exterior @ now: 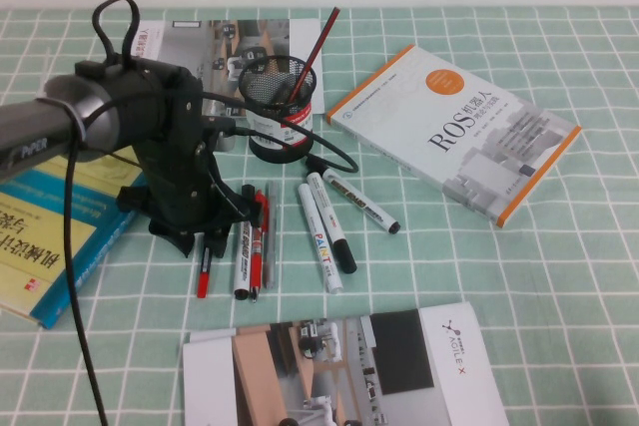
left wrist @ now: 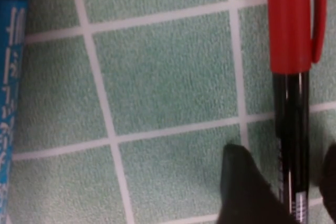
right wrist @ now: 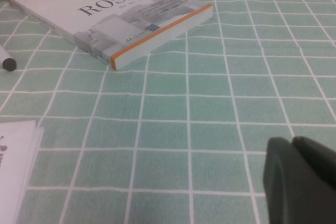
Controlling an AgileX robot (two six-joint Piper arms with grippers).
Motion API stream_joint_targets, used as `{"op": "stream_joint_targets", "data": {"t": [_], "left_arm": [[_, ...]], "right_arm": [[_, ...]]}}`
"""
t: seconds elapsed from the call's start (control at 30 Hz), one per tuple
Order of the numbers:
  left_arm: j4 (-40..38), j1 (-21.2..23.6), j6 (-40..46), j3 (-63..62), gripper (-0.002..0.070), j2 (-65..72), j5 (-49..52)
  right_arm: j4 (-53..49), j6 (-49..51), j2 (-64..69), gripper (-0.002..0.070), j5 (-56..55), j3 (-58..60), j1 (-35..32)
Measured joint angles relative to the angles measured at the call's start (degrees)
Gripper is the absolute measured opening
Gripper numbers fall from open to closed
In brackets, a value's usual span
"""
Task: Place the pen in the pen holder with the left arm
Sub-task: Pick up the pen on the table, then place the pen onto the pen holder
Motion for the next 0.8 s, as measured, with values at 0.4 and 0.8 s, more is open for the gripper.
{"op": "stream_joint_targets", "data": {"t": [0.4, 0.8], "left_arm": [[1.60, -0.76, 1.57, -0.62, 0.0060, 0.63, 0.11], [-11.95, -1.97, 14.84, 7.82, 0.0060, -18.09, -20.03]], "right_arm": [[0.00, 0.00, 0.00, -0.0020, 0.00, 0.00, 0.00], [0.00, 0.00, 0.00, -0.0020, 0.00, 0.00, 0.00]]}}
